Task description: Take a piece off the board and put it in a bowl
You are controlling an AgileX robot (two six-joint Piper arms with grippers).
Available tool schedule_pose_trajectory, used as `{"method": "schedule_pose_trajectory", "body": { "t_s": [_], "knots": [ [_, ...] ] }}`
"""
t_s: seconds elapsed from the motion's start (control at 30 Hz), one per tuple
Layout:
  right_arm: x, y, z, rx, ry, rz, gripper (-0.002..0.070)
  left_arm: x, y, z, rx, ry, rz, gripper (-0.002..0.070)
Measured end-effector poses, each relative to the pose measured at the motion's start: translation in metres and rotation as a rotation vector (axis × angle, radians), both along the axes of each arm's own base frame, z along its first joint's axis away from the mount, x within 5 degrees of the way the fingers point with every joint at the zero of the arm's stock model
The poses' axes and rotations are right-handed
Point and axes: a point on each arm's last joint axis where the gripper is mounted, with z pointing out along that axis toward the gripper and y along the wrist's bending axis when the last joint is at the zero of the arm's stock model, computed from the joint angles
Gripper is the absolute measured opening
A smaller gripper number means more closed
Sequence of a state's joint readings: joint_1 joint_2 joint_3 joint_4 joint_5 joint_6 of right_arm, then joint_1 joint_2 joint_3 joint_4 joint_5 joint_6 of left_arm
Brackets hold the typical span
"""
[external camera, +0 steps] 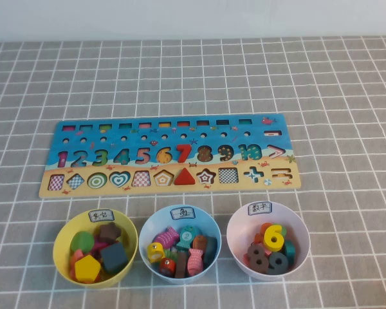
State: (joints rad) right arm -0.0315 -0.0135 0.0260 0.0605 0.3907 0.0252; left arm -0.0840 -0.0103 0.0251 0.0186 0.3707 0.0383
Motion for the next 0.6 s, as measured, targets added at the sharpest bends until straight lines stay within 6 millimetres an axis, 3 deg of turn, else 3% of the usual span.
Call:
{"method": "schedule_pose_trajectory", "body": {
  "t_s": [0.6],
  "knots": [
    [0.0008, 0.0010, 0.0024, 0.036, -0.028, 0.001, -0.0017, 0.0000, 0.0000, 0.0000, 0.000, 0.000, 0.000, 0.0000]
  ]
}}
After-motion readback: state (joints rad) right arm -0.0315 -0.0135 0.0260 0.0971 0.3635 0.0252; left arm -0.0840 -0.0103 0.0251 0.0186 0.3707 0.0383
